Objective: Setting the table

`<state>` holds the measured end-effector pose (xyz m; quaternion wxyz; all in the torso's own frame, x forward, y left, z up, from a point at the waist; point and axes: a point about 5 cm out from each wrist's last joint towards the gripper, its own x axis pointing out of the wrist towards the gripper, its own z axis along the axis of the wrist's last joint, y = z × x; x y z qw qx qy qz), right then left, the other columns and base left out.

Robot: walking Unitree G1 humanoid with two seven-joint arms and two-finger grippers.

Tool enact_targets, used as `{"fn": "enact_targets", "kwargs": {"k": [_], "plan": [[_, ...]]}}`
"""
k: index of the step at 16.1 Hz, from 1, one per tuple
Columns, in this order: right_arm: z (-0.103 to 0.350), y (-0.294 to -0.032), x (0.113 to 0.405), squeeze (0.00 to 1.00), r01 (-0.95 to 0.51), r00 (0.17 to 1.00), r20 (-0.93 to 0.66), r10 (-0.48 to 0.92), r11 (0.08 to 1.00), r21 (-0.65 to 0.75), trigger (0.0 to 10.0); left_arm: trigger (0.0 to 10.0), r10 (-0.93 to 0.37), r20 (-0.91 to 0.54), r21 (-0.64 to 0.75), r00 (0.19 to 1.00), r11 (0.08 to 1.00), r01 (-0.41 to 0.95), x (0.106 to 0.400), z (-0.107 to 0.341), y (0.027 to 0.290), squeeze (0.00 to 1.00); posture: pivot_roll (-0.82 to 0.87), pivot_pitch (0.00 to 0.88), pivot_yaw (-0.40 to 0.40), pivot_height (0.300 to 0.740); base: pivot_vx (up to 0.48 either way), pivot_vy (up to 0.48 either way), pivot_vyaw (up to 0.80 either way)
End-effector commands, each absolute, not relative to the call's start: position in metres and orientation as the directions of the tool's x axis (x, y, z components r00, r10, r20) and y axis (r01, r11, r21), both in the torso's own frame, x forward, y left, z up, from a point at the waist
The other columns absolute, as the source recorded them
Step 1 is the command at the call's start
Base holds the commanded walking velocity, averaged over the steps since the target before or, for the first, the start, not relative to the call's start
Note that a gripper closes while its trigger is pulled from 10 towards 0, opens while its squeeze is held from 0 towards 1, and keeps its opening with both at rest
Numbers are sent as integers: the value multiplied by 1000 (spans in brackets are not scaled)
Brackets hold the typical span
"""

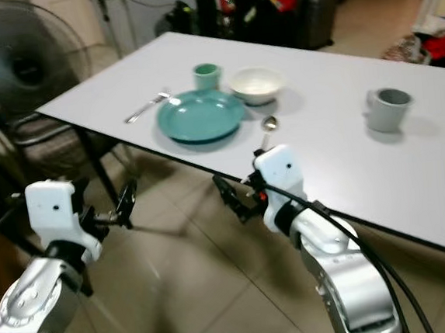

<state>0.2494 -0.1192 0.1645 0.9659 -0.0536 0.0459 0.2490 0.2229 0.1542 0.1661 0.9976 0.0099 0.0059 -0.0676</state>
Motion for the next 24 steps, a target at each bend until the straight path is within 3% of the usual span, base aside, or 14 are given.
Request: {"fn": "enact_targets", "kwargs": {"k": [1,13,19,24], "plan": [[165,-113,249,0,-513,855,-116,505,856,-57,10000,10000,-118,-10,40,993,992,119,221,167,158,0,-38,0,7,740,0,0,800],[166,-110,249,0,-557,829,-111,548,828,-64,10000,10000,-108,55,50,993,993,105,223,173,156,0,-37,0,-19,740,0,0,800],[164,-105,249,0,-575,816,-115,567,816,-56,10000,10000,-97,61,42,993,995,95,221,174,158,0,-29,0,-22,740,289,0,800],[162,-103,249,0,-578,813,-106,572,816,-30,10000,10000,-94,59,39,994,995,91,221,174,160,0,-24,0,-22,740,316,0,0]]}}
